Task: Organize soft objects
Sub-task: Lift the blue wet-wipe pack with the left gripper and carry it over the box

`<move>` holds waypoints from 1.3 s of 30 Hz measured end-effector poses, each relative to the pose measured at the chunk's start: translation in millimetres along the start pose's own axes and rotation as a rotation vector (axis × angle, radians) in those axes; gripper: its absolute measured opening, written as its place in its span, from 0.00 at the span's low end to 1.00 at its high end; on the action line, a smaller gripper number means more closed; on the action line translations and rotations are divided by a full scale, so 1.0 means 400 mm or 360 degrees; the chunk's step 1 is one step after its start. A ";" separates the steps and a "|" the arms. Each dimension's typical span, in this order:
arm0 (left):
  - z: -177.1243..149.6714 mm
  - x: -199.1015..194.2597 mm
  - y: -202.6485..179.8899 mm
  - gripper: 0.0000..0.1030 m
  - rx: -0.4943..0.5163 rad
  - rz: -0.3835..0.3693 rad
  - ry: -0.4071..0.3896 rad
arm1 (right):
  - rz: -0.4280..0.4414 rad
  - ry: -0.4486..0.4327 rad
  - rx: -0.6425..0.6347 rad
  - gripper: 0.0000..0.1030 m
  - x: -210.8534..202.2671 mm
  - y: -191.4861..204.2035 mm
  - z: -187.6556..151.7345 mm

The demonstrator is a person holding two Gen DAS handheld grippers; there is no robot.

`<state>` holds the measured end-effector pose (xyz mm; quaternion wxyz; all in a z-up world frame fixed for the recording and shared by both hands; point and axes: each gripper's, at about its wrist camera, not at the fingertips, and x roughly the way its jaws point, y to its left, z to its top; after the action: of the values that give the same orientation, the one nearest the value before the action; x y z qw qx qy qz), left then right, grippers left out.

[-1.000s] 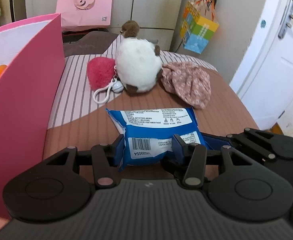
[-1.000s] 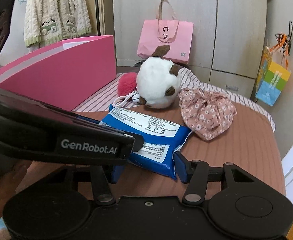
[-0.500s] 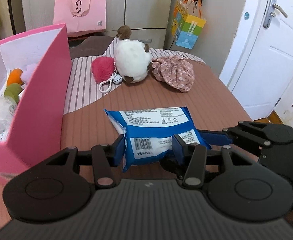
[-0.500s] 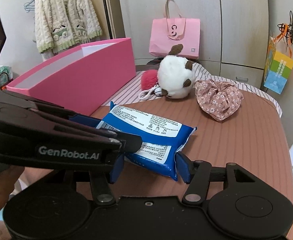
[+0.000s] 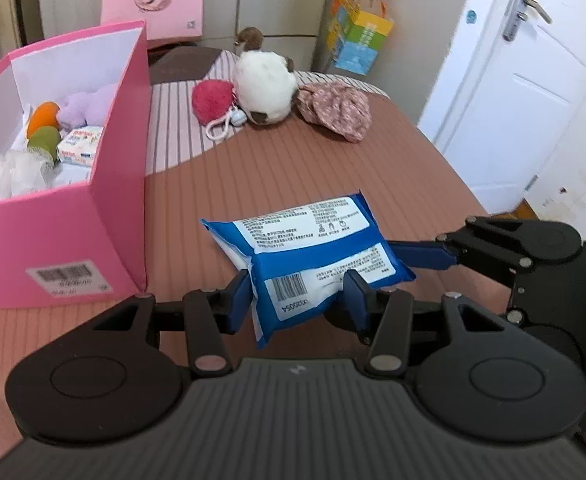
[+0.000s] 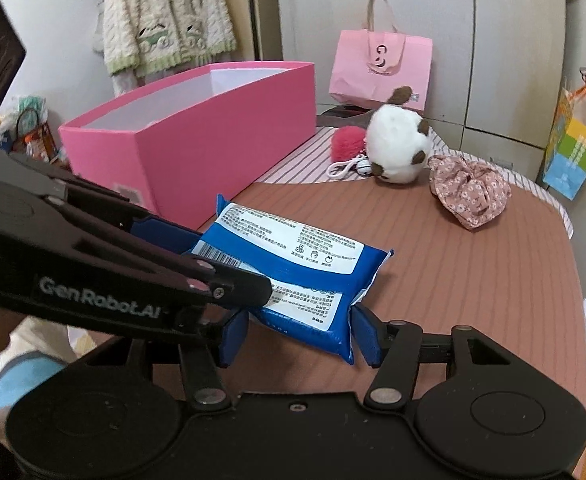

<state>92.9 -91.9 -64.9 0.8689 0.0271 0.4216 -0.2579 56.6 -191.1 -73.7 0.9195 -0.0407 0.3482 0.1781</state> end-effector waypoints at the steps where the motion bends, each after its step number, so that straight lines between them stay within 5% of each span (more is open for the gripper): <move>1: -0.003 -0.008 0.002 0.47 0.0002 -0.0014 0.0011 | -0.0003 0.0014 -0.0006 0.59 -0.007 0.007 0.000; 12: -0.029 -0.146 0.020 0.46 0.0032 -0.0075 0.0042 | -0.0015 0.0046 -0.0181 0.59 -0.098 0.111 0.025; 25: -0.045 -0.312 0.112 0.46 -0.0172 -0.0110 0.0167 | 0.0127 0.0082 -0.0434 0.59 -0.187 0.259 0.093; 39: 0.029 -0.442 0.211 0.46 -0.0151 0.0186 -0.0279 | 0.0217 -0.0262 -0.0436 0.59 -0.161 0.334 0.254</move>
<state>50.5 53.2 60.1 0.9163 -0.0121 0.3535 -0.1879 28.1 -65.3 51.7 0.9165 -0.1272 0.2461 0.2887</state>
